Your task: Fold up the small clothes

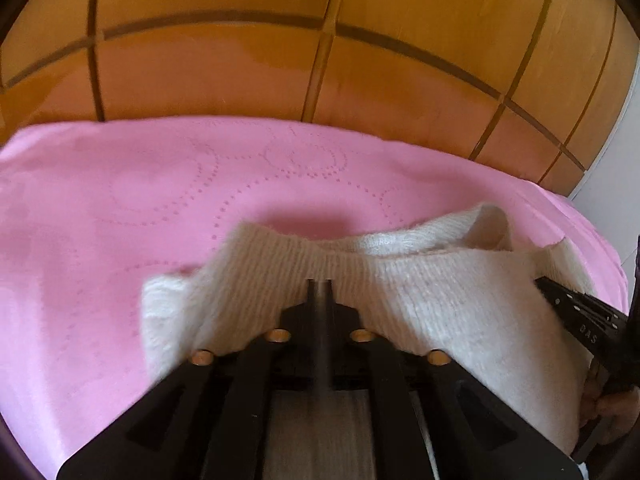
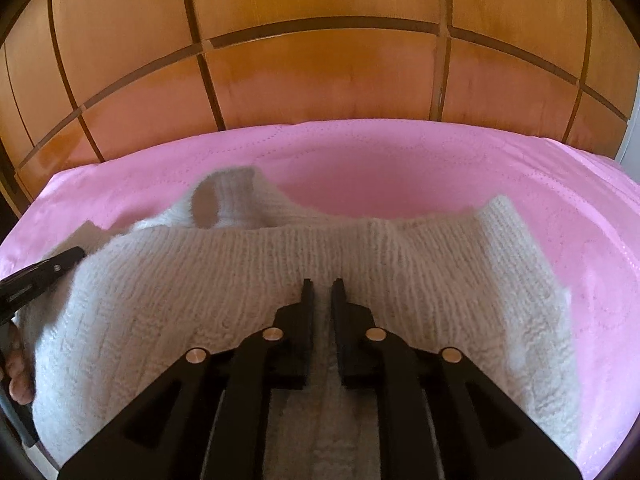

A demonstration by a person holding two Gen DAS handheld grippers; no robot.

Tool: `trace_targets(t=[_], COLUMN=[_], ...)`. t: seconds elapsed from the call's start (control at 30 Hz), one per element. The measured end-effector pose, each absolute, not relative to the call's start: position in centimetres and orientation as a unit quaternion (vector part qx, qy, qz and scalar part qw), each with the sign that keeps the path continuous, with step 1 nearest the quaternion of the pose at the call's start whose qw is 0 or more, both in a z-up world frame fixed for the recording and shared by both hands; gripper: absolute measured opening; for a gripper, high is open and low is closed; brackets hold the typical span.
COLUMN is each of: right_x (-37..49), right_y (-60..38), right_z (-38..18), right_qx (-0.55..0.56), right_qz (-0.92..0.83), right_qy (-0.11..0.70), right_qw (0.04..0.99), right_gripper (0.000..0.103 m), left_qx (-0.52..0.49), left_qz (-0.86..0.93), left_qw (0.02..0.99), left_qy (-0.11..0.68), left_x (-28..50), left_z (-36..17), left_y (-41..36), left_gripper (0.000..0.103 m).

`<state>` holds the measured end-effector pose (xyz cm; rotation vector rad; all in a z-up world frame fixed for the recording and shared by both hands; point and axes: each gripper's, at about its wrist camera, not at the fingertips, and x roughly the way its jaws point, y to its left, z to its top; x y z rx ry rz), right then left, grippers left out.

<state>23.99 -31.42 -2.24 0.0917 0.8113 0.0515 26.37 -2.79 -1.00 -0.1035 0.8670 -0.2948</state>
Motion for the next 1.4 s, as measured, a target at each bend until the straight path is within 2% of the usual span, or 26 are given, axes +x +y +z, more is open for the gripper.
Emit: trace_targets(t=[0.03, 0.07, 0.1, 0.33, 0.43, 0.53, 0.6, 0.7, 0.97, 1.4], right_x=[23.4, 23.3, 22.3, 15.7, 13.2, 11.1, 10.7, 10.2, 12.0, 18.1], right_y=[-31.4, -31.5, -31.3, -26.6, -24.3, -22.3, -22.0, -22.4, -27.4, -38.9], right_z=[-1.7, -1.3, -0.6, 1.2, 0.3, -2.2, -4.3, -4.0, -0.3, -0.7], right_qx=[0.046, 0.047, 0.048, 0.038, 0.032, 0.007, -0.015, -0.010, 0.050, 0.135], right_qz=[0.023, 0.023, 0.028, 0.118, 0.149, 0.158, 0.142, 0.143, 0.104, -0.020], right_qy=[0.388, 0.382, 0.372, 0.351, 0.363, 0.389, 0.407, 0.404, 0.377, 0.389], right_qw=[0.920, 0.923, 0.926, 0.928, 0.919, 0.907, 0.902, 0.903, 0.919, 0.911], right_gripper=[0.033, 0.054, 0.057, 0.060, 0.062, 0.072, 0.073, 0.073, 0.074, 0.074], left_qx=[-0.055, -0.066, -0.075, -0.076, -0.069, -0.048, -0.034, -0.025, -0.032, -0.024], left_qz=[-0.146, -0.153, -0.157, -0.155, -0.146, -0.128, -0.118, -0.110, -0.110, -0.105], left_qw=[0.897, 0.898, 0.900, 0.908, 0.909, 0.907, 0.906, 0.909, 0.913, 0.912], left_qy=[0.414, 0.407, 0.399, 0.381, 0.385, 0.399, 0.406, 0.402, 0.392, 0.395], left_x=[25.6, 24.7, 23.9, 18.2, 16.5, 15.7, 15.4, 14.7, 13.7, 13.0], left_z=[-0.5, 0.0, 0.2, 0.7, 0.0, -1.2, -1.9, -1.8, -0.6, -0.6], left_y=[-2.4, -2.0, -1.7, -0.3, 0.0, 0.0, -0.1, -0.3, -0.1, -0.4], left_gripper=[0.043, 0.066, 0.069, 0.069, 0.069, 0.069, 0.069, 0.069, 0.069, 0.069])
